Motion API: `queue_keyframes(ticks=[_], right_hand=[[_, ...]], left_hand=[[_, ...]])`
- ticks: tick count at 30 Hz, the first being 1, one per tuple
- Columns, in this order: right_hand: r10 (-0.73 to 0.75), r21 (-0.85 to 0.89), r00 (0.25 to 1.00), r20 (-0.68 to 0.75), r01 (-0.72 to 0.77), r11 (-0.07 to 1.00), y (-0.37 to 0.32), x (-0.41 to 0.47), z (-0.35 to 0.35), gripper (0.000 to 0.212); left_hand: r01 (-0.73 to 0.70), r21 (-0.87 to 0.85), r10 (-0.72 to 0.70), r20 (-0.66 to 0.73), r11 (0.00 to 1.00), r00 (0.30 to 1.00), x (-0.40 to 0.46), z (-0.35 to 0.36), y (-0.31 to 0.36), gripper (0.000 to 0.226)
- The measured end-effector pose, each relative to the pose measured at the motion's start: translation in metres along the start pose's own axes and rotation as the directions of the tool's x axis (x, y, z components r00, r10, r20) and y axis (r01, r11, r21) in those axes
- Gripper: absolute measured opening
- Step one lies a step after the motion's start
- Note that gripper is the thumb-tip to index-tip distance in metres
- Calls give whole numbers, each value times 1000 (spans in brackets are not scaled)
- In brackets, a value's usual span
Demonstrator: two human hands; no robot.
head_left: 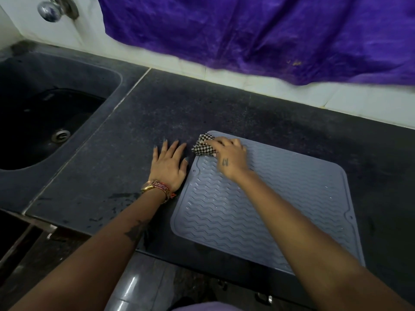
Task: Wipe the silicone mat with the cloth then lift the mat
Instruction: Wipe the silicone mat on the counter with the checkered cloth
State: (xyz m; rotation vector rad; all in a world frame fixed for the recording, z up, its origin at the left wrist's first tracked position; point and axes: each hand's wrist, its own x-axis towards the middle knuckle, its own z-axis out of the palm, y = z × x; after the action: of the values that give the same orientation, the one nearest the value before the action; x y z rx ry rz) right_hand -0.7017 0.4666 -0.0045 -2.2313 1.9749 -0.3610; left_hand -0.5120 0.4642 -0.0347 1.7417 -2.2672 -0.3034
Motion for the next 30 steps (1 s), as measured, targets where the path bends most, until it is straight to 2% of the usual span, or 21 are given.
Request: queue_keyframes(ticks=[2,3,9,13,17,22,27,30], right_hand=[[10,85,996,89,-17,996,6,10,-14,51],[7,122,996,88,-18,992,6,9,-17,50],[-60,61,995,-83,65,996,-21,-56,7,59],[-55,169,998,32,49,984,-16,-45,-9,58],[-133,43,990,-34,135,990,-27,-85,7,64],[-102,50,991,89,98,994,-31,-70,-6,61],[-141,10,989,46,141,990,-44,-97,6,63],[-143,35,984,104,140,990,-38,-85,-3,58]], left_hand=[[-6,-15,5,-8,1000,1000,-1,-1,1,50],[-7,-26,7,-13,1000,1000,-2,-1,1,50],[1,-86,-1,-3,996,1000,-2,-3,1,62],[-13,-117,10,-22,993,1000,-4,-6,1,59],[-16,-159,11,-34,987,999,-4,-6,1,58],[-33,-183,22,-57,983,998,-5,-6,1,56],[-36,-196,25,-58,980,998,-5,-6,1,57],[-32,-191,22,-54,981,998,-5,-6,1,58]])
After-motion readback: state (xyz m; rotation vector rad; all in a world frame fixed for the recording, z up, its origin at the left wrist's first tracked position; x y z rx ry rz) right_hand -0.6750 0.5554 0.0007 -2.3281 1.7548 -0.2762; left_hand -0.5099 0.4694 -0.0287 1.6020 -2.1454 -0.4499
